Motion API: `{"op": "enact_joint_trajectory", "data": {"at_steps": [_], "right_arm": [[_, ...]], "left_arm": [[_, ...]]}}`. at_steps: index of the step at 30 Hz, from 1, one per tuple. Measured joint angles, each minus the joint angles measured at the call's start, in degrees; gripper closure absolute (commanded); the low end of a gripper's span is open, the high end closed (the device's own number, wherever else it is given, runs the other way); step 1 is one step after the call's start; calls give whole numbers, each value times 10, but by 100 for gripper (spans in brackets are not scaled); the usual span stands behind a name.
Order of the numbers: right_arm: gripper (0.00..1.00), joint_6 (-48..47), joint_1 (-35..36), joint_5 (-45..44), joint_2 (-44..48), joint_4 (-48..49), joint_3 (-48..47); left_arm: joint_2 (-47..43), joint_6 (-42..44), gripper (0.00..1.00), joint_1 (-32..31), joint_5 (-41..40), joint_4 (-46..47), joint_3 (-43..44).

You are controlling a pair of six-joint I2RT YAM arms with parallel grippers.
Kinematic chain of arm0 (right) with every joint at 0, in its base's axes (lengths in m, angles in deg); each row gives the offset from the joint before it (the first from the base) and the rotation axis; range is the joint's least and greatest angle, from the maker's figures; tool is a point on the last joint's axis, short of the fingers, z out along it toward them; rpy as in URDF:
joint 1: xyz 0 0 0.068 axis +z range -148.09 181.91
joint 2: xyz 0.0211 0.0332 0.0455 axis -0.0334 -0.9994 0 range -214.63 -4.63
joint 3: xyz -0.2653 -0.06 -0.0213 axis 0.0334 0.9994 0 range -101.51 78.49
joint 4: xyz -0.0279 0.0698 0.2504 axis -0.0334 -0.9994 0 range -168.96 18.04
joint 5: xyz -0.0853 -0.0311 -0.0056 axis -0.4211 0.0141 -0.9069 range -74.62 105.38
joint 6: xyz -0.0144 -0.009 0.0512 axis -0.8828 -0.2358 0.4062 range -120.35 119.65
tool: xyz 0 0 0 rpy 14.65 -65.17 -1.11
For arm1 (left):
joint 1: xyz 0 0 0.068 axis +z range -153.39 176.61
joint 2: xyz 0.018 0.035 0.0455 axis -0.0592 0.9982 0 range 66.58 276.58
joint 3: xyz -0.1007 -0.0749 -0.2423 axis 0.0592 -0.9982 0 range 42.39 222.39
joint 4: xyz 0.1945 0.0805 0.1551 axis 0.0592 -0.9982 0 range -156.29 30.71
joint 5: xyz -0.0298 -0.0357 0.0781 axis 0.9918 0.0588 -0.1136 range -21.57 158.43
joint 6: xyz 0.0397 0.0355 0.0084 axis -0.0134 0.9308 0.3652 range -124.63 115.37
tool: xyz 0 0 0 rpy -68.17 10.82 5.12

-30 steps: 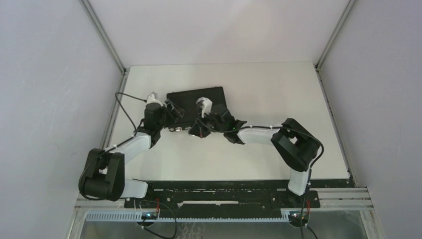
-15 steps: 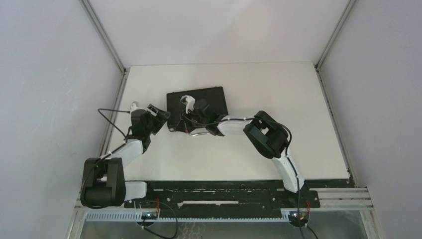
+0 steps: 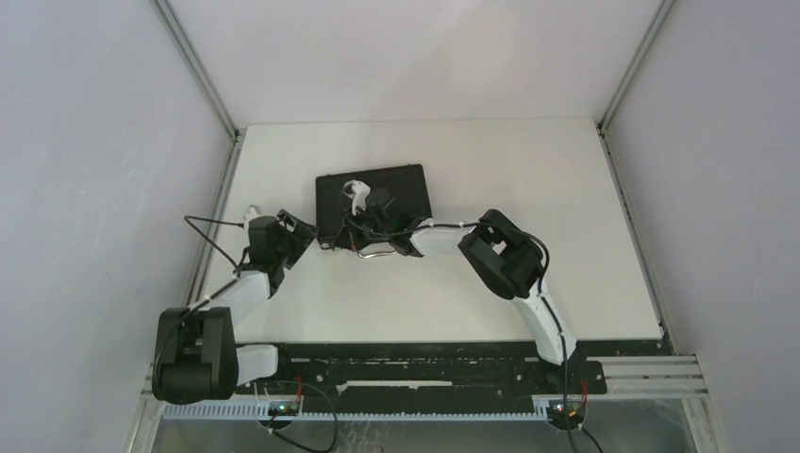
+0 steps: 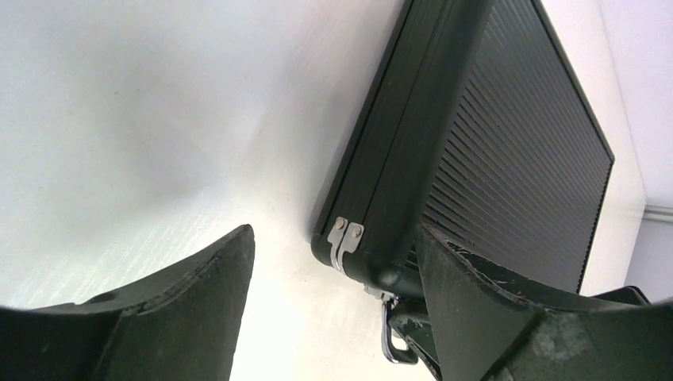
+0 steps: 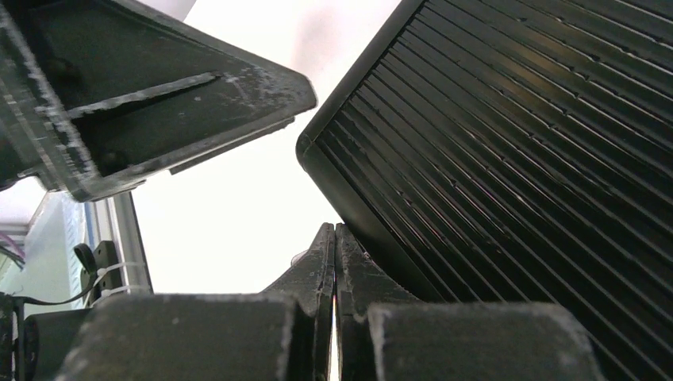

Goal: Pack up texas hold em set

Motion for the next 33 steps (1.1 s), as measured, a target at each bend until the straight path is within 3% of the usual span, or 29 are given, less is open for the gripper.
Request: {"op": "enact_joint_trajectory", "data": {"at_steps": [10, 24, 33], "right_arm": [[100, -15, 16, -43, -11, -83, -58], [100, 26, 22, -49, -38, -231, -132], [100, 61, 23, -42, -54, -221, -144]], "left_arm": [[-122, 0, 22, 0, -52, -15, -31], [-118, 0, 22, 0, -55, -19, -31], [-118, 0, 22, 0, -53, -19, -32]]}}
